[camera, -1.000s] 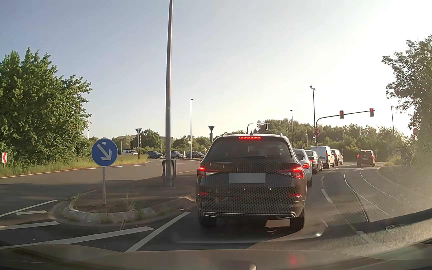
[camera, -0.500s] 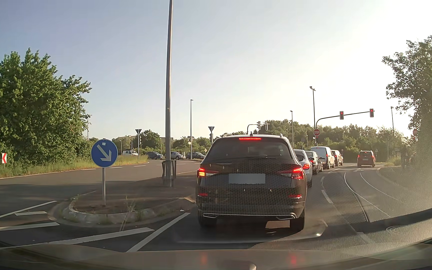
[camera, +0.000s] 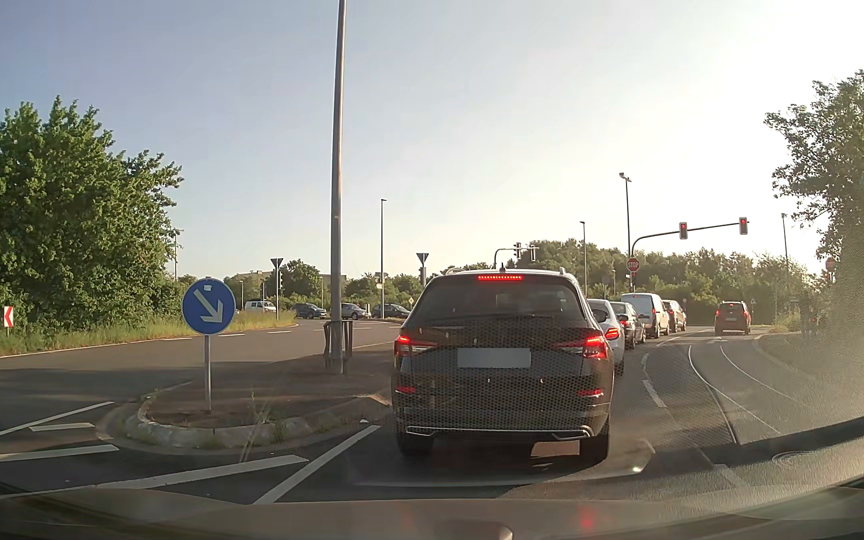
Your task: Follow the waypoints while adhering to traffic rules and regulations
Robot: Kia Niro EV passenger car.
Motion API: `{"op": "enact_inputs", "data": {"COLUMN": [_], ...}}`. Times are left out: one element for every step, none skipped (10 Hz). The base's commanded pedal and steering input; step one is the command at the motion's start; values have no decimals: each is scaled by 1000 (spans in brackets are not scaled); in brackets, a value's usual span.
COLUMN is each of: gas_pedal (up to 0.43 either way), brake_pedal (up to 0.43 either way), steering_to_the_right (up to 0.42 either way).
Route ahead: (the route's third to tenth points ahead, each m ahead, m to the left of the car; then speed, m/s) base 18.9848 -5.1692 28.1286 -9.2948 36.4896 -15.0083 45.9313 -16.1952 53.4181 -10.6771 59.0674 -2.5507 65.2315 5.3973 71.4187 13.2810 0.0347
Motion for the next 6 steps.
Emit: {"op": "enact_inputs", "data": {"gas_pedal": [0,0,0,0,0,0], "brake_pedal": [445,439,433,433,427,427], "steering_to_the_right": [52,52,52,52,52,52]}}
